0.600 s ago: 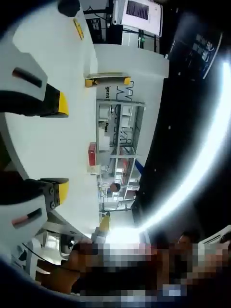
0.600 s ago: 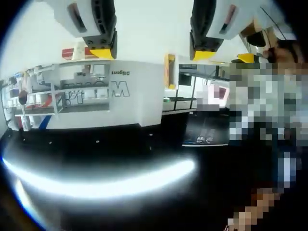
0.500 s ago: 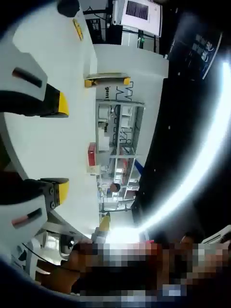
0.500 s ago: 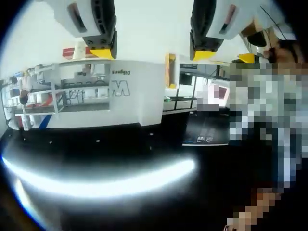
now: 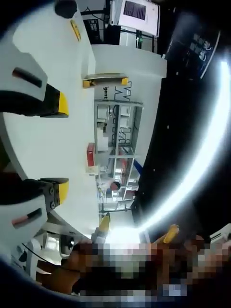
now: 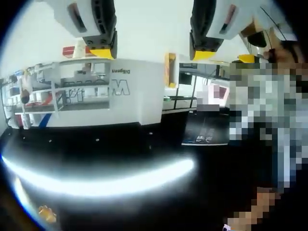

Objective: Tear open the coffee pouch, take out the coffee, and pour the coffee from the pouch into the cup

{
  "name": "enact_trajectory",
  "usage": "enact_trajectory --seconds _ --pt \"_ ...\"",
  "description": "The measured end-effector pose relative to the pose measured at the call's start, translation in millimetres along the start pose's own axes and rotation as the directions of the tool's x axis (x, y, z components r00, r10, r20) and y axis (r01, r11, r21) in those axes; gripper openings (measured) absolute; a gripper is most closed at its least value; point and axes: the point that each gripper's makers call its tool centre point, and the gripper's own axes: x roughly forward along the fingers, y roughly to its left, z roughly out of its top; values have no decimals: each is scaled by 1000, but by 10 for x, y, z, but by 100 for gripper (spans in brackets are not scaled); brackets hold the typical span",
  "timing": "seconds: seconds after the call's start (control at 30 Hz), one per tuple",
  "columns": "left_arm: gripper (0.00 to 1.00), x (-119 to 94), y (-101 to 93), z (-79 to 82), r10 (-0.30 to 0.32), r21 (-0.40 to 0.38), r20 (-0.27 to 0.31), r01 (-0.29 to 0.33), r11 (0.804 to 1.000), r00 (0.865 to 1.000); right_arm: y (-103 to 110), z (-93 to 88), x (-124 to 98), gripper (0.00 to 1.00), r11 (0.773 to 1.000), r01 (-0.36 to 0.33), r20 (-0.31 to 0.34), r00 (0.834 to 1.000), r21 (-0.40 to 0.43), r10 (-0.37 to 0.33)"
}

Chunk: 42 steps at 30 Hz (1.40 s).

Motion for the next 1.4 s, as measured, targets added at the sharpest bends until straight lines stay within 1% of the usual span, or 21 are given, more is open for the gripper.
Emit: enact_trajectory --seconds 0.37,0.77,1.07,1.23,1.4 --pt "52 8 -20 21 -2 2 7 2 1000 1000 -3 28 -7 61 1000 0 0 1000 -5 0" --pt "52 -10 12 65 10 12 11 -10 1000 1000 43 45 15 60 1000 -10 8 1000 3 10" --pt "52 11 20 9 16 18 1 -16 1000 1000 28 -3 13 60 1000 -10 -2 1000 6 11" --pt "53 17 69 -27 24 14 -6 -24 1000 1000 37 -27 26 60 1000 -14 -7 1000 8 14" --pt "52 1 106 -23 34 14 -3 -34 999 999 36 -54 25 60 1000 -15 -10 1000 12 15"
